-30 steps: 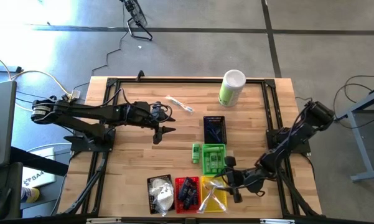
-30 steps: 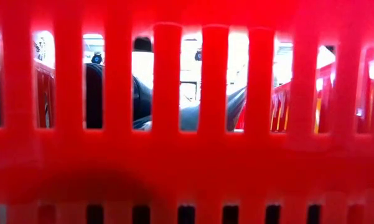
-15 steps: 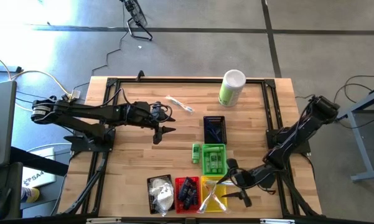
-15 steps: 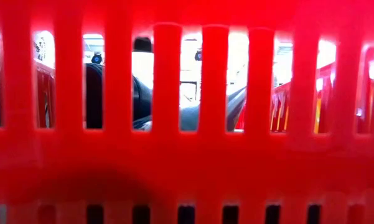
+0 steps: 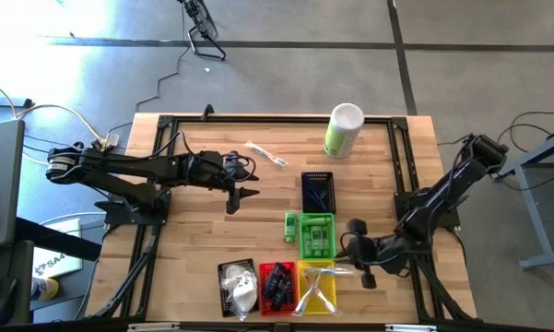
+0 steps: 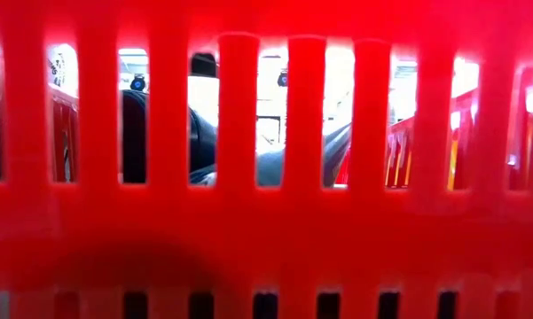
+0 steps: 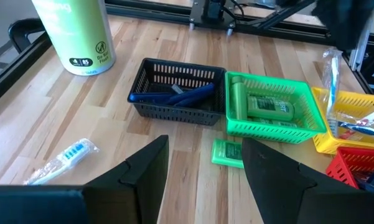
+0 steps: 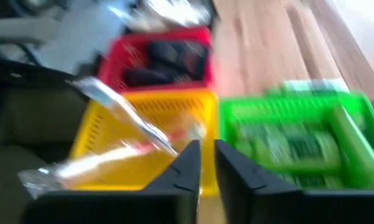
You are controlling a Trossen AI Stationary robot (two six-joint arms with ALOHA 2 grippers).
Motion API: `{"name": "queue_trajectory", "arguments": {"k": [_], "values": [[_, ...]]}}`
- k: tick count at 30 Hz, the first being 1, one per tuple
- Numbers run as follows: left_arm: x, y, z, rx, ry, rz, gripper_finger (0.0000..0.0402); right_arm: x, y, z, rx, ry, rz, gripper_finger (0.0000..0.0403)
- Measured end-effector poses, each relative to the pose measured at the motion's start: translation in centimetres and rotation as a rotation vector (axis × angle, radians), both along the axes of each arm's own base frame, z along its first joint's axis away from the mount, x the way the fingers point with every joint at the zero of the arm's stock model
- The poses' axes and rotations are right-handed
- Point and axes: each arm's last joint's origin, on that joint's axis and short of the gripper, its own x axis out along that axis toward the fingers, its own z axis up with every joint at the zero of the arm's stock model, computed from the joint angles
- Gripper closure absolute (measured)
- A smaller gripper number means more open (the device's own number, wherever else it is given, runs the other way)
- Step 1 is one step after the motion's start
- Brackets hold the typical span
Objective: Pick & Place Travel size toiletries
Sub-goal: Put the blue toothbrush into the yellow bin
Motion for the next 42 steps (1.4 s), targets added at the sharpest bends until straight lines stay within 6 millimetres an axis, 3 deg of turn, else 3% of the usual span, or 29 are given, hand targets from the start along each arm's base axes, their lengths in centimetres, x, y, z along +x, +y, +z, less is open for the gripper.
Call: {"name": "queue_trajectory", "arguments": {"k": [3,10,18,42], "values": [[0.0,0.0,0.0,0.0,0.0,0.0,0.0204,-0.4,-0.5,-0.7,0.006,0.082,-0.064,0.0393],[0.0,0.0,0.0,0.0,0.0,0.0,0.0204,-1.2,-1.3,-2.2,-0.002,0.198,-0.163,0.04],[0.0,0.0,0.0,-0.009,-0.001,0.003,0.0204,-2.2,-2.0,-4.5,0.123,0.318,-0.251,0.0401],[0.0,0.0,-0.1,-0.017,0.006,0.003,0.0204,-1.4,-0.1,-3.3,0.419,0.34,-0.014,0.0401]]}}
